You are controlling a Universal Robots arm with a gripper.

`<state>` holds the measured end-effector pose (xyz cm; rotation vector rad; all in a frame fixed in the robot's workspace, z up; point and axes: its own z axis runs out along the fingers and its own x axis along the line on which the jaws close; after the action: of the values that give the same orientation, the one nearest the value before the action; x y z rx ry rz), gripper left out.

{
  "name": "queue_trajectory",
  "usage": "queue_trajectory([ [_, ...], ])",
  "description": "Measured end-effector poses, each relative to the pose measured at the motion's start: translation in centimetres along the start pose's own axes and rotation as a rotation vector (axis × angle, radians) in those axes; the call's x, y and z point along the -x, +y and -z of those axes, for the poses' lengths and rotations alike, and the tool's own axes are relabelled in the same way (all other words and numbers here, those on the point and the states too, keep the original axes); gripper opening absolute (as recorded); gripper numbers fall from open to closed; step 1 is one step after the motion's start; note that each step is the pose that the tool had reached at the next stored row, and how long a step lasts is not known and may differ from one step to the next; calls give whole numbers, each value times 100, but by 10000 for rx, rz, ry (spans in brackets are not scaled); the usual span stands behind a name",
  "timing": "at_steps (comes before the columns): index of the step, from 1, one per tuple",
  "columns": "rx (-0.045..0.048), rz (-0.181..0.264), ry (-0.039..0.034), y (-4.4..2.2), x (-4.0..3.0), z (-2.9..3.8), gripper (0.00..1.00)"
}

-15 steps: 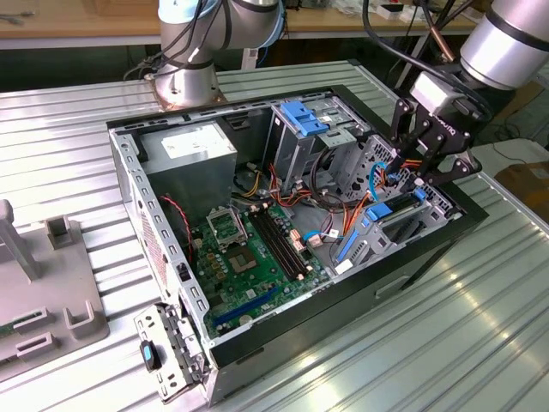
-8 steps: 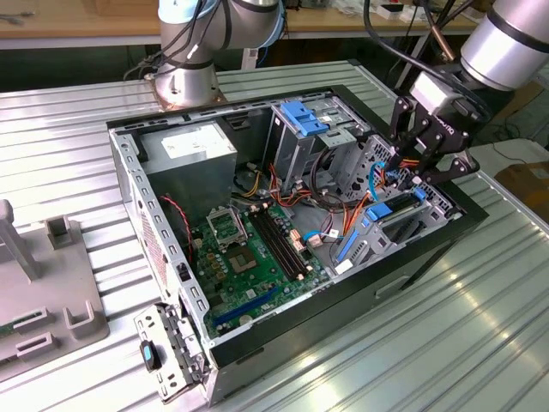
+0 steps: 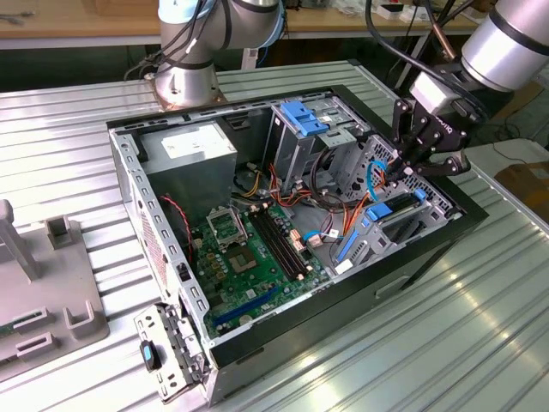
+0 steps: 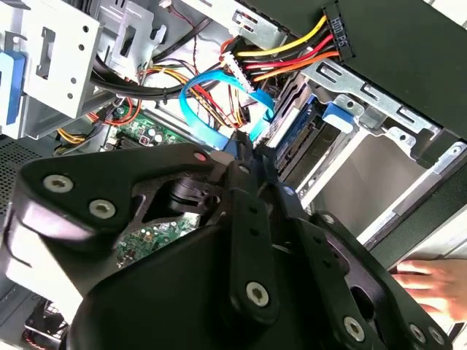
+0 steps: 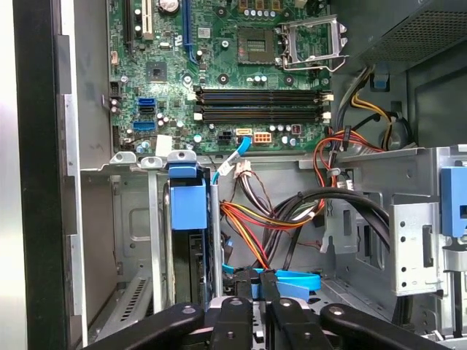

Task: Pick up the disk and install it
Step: 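Insert the first disk wire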

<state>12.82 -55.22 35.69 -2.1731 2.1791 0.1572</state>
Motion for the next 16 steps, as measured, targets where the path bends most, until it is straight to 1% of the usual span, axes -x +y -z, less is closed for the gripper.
queue_trajectory([
  [1, 0, 0, -1, 0, 0, 0, 16],
  [6, 0, 0, -6, 0, 0, 0, 16],
  [7, -8, 2, -7, -1, -10, 1, 16],
  [10, -84, 10, -1, 8, -30, 3, 16],
  [11, -96, 11, 23, 18, -30, 3, 16],
  [12, -98, 7, 76, 24, -31, 3, 16],
  [13, -100, 1, 145, 30, -31, 1, 16],
  [14, -101, -7, 286, 33, -31, -3, 16],
  [16, -103, -15, 411, 33, -31, -3, 16],
])
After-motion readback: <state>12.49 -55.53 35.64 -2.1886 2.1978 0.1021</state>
